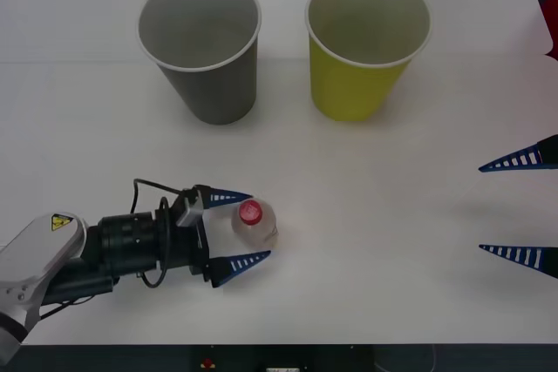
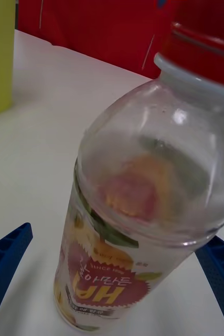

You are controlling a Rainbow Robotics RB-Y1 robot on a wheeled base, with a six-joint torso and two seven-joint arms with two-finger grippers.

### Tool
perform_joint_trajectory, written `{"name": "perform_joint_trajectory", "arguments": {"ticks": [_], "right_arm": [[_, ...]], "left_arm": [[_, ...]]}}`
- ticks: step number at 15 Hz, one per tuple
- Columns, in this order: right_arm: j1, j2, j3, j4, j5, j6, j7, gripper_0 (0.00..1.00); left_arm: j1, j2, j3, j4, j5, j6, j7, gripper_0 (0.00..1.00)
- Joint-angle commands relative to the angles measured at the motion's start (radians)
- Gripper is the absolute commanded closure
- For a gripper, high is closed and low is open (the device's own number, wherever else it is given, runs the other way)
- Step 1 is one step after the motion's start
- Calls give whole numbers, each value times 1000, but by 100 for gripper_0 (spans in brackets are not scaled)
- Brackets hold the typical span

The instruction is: Put the can into the green bin and the plastic bottle into the gray bin

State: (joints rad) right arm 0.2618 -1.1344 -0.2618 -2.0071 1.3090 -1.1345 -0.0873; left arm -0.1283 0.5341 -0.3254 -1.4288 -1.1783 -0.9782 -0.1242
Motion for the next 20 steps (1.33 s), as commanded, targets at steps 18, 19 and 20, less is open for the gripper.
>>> {"name": "perform_joint_trajectory", "arguments": {"ticks": [18,19,20], "right_arm": [[0,0,0,0,0,0,0,0],[0,0,0,0,0,0,0,0],[0,0,0,0,0,0,0,0]], "left_arm": [[-10,-20,-17,1,25,-4,-11,100],[-10,-22,-12,1,26,-10,-12,100],[-13,-22,-6,1,25,-20,-12,100]]}}
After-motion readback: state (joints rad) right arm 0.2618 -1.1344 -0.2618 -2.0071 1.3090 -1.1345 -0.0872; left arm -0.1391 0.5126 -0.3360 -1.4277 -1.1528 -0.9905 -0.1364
